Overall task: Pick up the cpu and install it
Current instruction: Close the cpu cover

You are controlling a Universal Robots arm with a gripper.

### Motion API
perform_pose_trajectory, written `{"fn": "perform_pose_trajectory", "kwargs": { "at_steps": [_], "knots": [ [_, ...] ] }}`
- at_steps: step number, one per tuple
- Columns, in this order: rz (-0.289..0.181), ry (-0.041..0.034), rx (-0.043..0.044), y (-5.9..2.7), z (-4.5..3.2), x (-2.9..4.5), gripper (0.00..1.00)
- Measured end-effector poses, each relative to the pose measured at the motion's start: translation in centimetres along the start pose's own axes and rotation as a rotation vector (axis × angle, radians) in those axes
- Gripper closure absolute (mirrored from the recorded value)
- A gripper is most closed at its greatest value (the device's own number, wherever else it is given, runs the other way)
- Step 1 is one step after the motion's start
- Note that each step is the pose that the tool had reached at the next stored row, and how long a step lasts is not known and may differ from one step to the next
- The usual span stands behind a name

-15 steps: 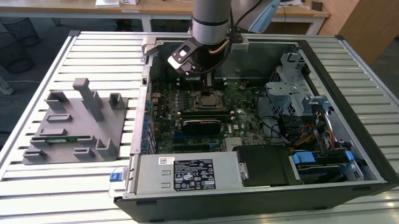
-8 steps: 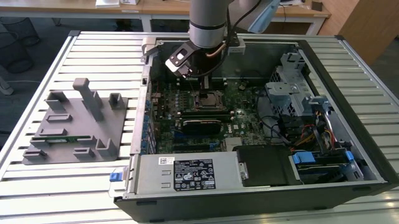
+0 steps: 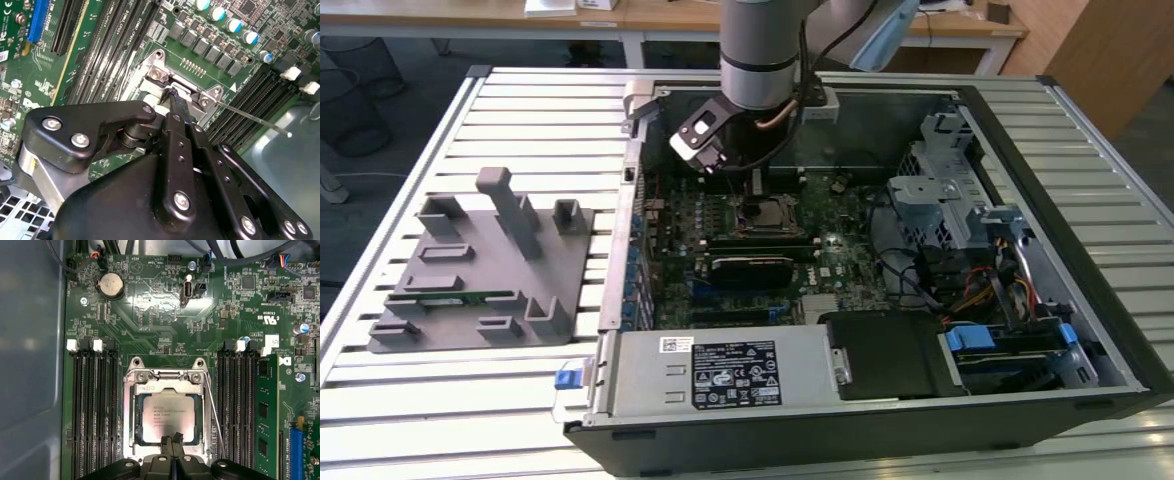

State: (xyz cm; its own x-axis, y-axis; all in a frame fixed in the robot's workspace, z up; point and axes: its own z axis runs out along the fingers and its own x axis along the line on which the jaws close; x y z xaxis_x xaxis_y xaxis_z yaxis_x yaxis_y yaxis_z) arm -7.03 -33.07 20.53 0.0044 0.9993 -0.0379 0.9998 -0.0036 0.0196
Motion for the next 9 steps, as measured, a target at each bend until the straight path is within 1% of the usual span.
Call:
{"fn": "perform_pose_trajectory", "kwargs": {
  "at_steps": [9],
  "knots": [
    [0.0,-0.0011,0.0009,-0.02,0.75,0.01,0.89]
  ]
}}
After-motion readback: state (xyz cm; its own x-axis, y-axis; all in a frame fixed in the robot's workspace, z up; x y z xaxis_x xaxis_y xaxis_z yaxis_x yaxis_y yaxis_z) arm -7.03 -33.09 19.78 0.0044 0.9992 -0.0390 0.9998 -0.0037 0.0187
